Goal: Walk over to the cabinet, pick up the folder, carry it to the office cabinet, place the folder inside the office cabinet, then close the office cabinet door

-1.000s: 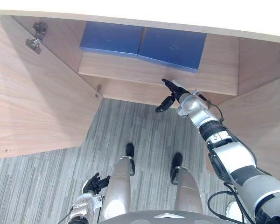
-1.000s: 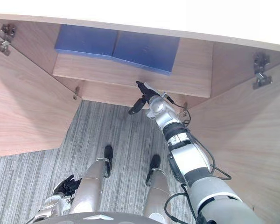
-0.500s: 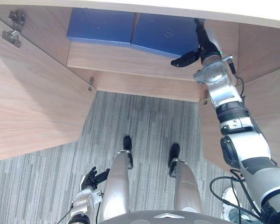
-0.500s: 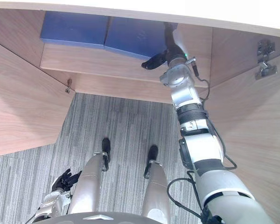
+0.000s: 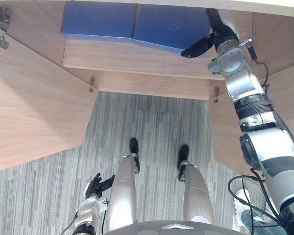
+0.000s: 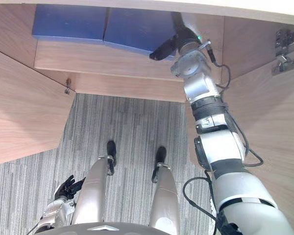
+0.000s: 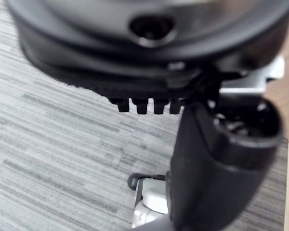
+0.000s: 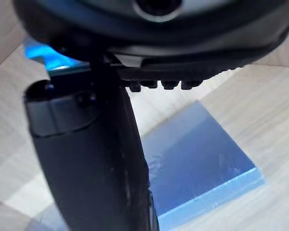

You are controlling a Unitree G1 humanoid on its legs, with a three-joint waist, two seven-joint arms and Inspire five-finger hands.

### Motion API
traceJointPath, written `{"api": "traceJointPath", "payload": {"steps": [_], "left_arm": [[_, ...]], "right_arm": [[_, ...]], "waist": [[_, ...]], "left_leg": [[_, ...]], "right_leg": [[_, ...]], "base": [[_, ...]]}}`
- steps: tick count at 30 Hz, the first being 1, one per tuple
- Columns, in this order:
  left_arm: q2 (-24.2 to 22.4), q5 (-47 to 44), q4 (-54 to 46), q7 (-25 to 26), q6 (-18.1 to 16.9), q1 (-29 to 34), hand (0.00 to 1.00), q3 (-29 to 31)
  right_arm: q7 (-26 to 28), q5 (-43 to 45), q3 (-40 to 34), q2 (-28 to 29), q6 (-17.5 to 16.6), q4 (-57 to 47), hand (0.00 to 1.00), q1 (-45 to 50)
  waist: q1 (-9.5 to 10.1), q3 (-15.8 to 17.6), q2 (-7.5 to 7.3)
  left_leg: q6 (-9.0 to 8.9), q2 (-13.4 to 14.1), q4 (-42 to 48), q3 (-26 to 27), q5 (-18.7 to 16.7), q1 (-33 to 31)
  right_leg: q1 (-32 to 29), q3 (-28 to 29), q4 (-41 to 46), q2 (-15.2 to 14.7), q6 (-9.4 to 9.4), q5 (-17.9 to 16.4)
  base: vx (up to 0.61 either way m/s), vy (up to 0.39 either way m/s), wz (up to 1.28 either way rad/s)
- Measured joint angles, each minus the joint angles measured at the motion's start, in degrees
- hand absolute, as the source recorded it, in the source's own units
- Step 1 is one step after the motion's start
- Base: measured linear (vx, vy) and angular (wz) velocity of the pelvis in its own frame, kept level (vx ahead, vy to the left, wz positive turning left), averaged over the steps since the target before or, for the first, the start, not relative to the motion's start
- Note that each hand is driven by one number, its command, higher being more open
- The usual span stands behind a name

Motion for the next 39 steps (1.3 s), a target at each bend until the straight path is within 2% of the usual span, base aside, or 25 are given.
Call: {"api": "traceJointPath", "payload": {"steps": [4,10,16,24,29,39], "left_arm": [[-0.2,0.2,-0.1,0.3,0.0,-0.1,1.0,-0.1],[-0.2,0.3,-0.1,1.5,-0.1,-0.1,1.0,-0.2],[-0.3,0.4,-0.1,1.8,-0.2,-0.2,1.0,-0.3],[-0.1,0.6,0.0,1.9,-0.8,-0.6,1.0,-0.7],[0.1,0.6,0.0,2.1,-0.9,-0.6,1.0,-1.5],[0.7,0.6,1.3,2.2,-0.9,-0.6,1.0,-2.7]], "right_arm": [[-0.2,-16.5,0.9,0.0,0.1,0.1,1.0,0.1],[-2.7,-28.4,1.3,0.0,1.1,-0.8,1.0,1.2],[-3.0,-30.9,1.4,-0.2,1.1,-2.7,1.0,5.3],[-3.2,-35.7,8.3,-0.6,-1.0,-3.0,1.0,11.9],[-3.2,-38.2,11.4,-0.5,-2.1,-1.6,1.0,13.4],[-1.5,-37.5,16.0,-0.1,-3.2,1.6,1.0,12.5]], "waist": [[0.01,0.3,0.3],[0.03,0.3,0.28],[0.31,0.4,0.23],[0.7,0.9,-0.15],[0.96,0.9,-0.15],[1.3,1.1,-0.48]], "left_leg": [[0.0,0.0,-0.2,0.1,0.0,-0.2],[0.0,-0.1,-0.5,0.0,0.0,-0.3],[-0.01,-0.1,-0.5,-0.2,0.0,-0.7],[-0.06,-0.1,0.1,-0.7,0.0,-1.6],[-0.07,-0.1,0.1,-0.7,0.0,-1.8],[-0.09,-0.2,-0.1,-0.7,0.1,-2.0]], "right_leg": [[-0.3,0.1,0.0,0.0,-0.01,0.0],[-0.4,0.0,-0.1,0.0,-0.17,-0.1],[-0.8,-0.2,0.0,0.0,-0.24,-0.2],[-2.0,-0.2,1.9,-0.1,-0.46,-0.9],[-2.2,-0.2,2.0,-0.1,-0.45,-0.9],[-2.5,-0.2,2.0,-0.2,-0.46,-0.9]], "base": [[0.0,-0.01,-0.01],[0.01,-0.016,0.01],[0.0,0.0,0.0],[-0.01,-0.037,0.02],[0.0,0.0,0.0],[0.0,-0.003,0.0]]}}
